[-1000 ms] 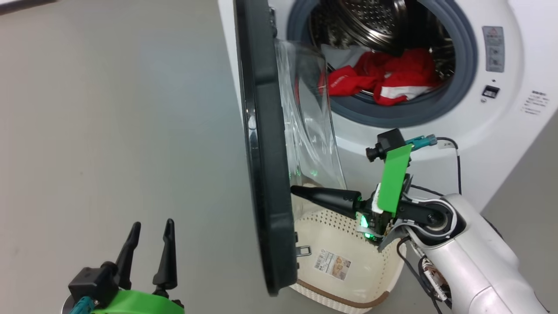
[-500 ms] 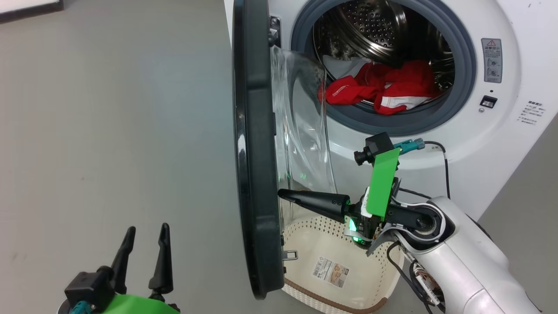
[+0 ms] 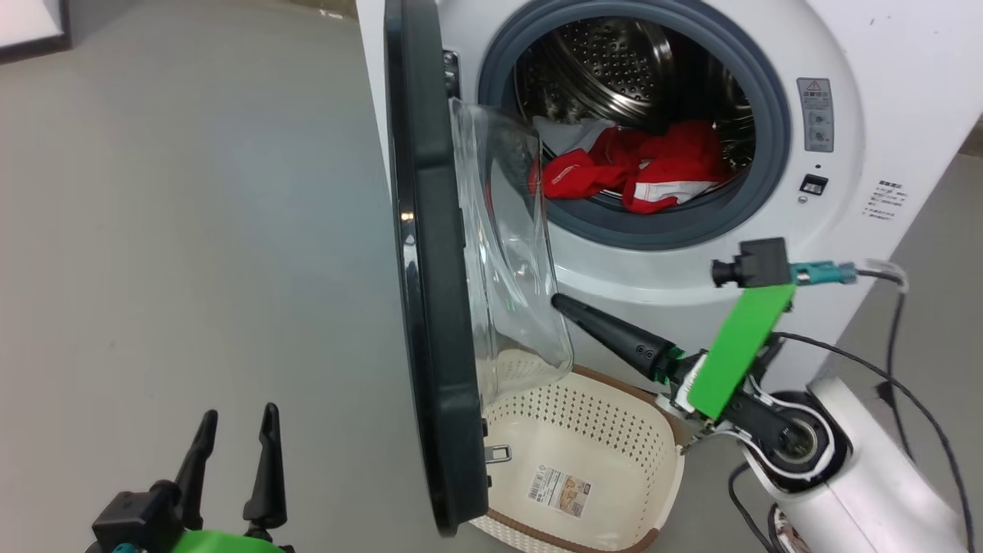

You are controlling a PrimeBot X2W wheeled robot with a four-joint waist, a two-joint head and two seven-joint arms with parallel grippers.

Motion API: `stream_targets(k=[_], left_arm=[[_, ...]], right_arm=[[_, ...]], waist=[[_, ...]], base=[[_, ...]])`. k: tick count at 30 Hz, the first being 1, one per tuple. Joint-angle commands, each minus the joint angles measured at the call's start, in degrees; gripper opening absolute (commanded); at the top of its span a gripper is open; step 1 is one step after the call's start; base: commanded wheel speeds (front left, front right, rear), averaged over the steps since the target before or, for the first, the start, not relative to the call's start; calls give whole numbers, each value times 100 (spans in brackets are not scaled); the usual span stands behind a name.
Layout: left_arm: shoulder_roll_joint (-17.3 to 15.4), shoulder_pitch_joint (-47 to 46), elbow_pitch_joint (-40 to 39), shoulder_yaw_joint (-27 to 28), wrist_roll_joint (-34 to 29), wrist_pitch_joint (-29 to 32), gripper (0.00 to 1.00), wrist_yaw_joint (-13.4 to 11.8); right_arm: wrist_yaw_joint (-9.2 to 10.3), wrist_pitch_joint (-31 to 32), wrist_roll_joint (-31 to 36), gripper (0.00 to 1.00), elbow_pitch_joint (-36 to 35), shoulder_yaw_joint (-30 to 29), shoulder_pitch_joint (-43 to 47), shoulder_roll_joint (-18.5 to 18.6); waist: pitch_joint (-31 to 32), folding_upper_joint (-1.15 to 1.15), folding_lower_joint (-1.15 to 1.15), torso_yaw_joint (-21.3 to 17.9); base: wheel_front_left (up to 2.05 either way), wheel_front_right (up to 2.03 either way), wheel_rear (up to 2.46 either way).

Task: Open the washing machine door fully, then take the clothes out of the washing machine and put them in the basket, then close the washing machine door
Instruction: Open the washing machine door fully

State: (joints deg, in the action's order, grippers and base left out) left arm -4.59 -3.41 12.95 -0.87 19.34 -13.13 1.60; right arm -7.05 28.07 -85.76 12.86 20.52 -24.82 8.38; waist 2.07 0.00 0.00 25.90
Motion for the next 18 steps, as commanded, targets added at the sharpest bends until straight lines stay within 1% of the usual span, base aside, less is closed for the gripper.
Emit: stream_targets(k=[1,5,7,12,15,18], left_arm=[[-108,-79,-188,202,53,-7,100,-37],[-119,-33,-262,219,88,5,100,-68],[-131,-20,-286,229,105,4,100,-76],[-138,21,-366,230,124,3,100,-114],[-148,58,-416,238,137,5,100,-140],[-161,94,-459,250,150,15,100,-171]], right_arm=[[-44,-133,98,100,-208,-7,-19,-2],[-44,-1088,917,100,-595,93,312,256],[-44,-1600,1438,100,-684,218,476,465],[-44,-2998,2600,100,-619,441,835,816],[-44,-3737,3095,100,-471,466,1015,843],[-44,-4123,3498,100,-266,399,1180,798]], waist=[[23,0,0,-54],[36,0,0,-135],[41,0,0,-172],[43,0,0,-244],[47,0,0,-277],[54,0,0,-308]], base=[[0,0,0],[0,0,0],[0,0,0],[0,0,0],[0,0,0],[0,0,0]])
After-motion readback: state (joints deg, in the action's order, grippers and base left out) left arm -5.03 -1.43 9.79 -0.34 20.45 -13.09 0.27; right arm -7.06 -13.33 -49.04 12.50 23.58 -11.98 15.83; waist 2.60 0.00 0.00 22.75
